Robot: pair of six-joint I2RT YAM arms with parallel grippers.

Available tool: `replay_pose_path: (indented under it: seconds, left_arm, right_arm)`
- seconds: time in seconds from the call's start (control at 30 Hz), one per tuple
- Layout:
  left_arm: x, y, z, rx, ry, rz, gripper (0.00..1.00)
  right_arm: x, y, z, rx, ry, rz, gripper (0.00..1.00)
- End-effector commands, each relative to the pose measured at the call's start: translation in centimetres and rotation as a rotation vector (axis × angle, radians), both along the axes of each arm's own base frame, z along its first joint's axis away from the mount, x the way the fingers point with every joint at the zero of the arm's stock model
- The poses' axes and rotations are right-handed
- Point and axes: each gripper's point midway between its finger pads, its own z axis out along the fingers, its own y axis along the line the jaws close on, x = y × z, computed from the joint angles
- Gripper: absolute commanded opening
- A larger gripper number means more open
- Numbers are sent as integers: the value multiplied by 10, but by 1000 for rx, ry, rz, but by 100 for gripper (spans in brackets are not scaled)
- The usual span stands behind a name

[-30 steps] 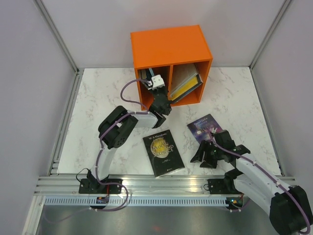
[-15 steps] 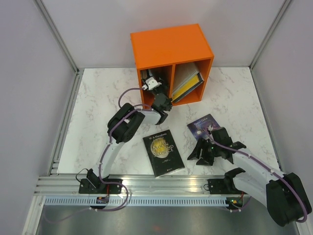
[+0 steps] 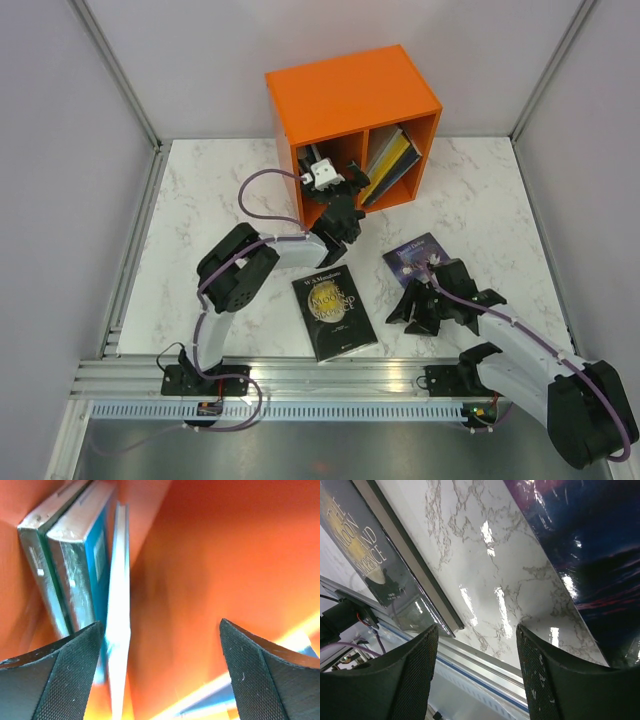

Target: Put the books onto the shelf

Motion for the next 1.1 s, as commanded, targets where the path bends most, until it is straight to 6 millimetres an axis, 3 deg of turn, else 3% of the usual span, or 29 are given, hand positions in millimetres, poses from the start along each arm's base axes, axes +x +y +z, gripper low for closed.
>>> replay_pose_path:
  seconds: [0.0,0.2,0.3,0.33,0.37,0.43,0.5,0.57,0.6,0.63,0.77,0.83,0.93,1.0,1.07]
  left_arm:
    - [-21,-5,9,-39,73,-46,100]
    - [-43,-16,24,-115,108,-171,100]
    - [-64,-19,40,-141,123,-229,100]
    - [-73,-21,37,-120,154,-250,100]
    - [-86,-12,57,-145,144,-272,100]
    - [-102,-4,65,-188,176,-315,100]
    - [-125,20,66,-164,248,-336,100]
    - [-144,36,42,-108,359,-345,100]
    - [-154,47,57,-136,343,-361,100]
    - [-164,53,38,-107,395,-378,100]
    - [-208,75,4,-136,521,-458,98]
    - [-233,67,-8,-207,583,-577,99]
    - [-277,57,-67,-289,786,-711,100]
    - [-297,50,-86,-331,873,-777,100]
    - [-320,50,-120,-385,1014,-791,100]
  right_arm:
    - [19,2,18,-6,-67,-14,68]
    - [33,6,33,1,-109,-25,68]
    - [35,7,40,9,-127,-20,68]
    - [36,7,43,10,-132,-18,68]
    - [36,7,46,13,-142,-16,68]
    - [36,7,49,13,-155,-11,68]
    - [38,7,52,15,-167,-11,68]
    - [42,9,54,16,-175,-9,68]
    - [45,10,56,17,-180,-8,68]
    - [52,13,63,30,-201,-4,68]
    - [67,20,60,12,-185,40,68]
    - [75,23,60,13,-198,49,68]
    - [78,31,49,40,-169,68,68]
    - [75,35,39,58,-128,81,68]
    - [73,39,30,78,-105,93,68]
